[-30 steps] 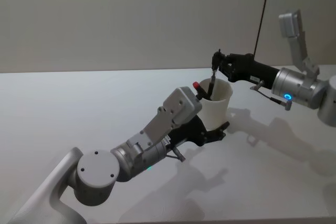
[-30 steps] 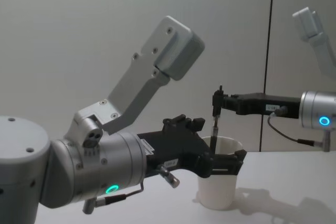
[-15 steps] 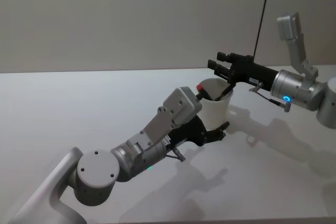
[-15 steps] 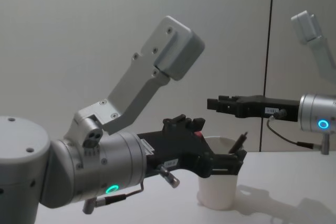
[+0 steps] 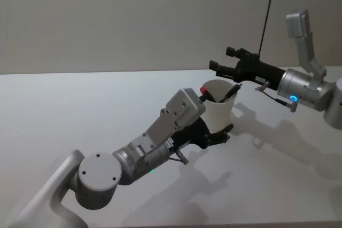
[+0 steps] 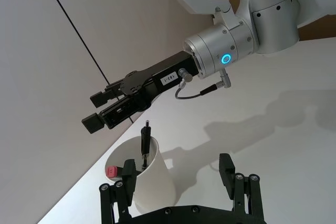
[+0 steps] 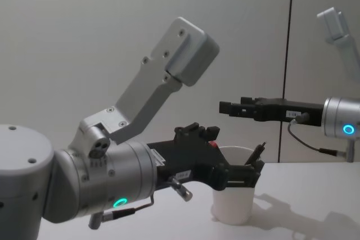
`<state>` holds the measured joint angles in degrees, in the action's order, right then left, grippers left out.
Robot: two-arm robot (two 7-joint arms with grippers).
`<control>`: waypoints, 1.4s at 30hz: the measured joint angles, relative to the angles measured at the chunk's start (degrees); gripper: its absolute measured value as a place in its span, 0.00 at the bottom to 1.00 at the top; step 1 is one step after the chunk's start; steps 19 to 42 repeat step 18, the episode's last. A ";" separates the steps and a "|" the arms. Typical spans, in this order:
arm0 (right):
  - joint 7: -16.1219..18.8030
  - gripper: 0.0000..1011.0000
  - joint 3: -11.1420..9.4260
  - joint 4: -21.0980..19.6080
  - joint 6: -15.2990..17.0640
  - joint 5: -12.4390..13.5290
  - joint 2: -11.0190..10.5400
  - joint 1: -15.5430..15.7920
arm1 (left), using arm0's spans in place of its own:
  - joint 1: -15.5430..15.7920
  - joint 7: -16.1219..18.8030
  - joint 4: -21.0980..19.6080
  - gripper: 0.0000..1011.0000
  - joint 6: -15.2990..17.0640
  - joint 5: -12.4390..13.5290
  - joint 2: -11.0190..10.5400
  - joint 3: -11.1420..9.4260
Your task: Place the pen into the pen holder.
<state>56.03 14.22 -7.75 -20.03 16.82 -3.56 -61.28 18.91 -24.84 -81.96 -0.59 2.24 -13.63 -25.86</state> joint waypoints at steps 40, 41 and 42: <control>0.46 0.99 -0.47 0.04 0.14 0.17 -0.12 -0.10 | 0.00 0.00 0.00 0.99 0.00 0.00 0.00 0.00; 0.46 0.99 -0.47 0.04 0.14 0.17 -0.12 -0.10 | 0.00 0.00 0.00 0.99 0.00 0.00 0.00 0.00; 0.46 0.99 -0.47 0.04 0.14 0.17 -0.12 -0.10 | 0.00 0.00 0.00 0.99 0.00 0.00 0.00 0.00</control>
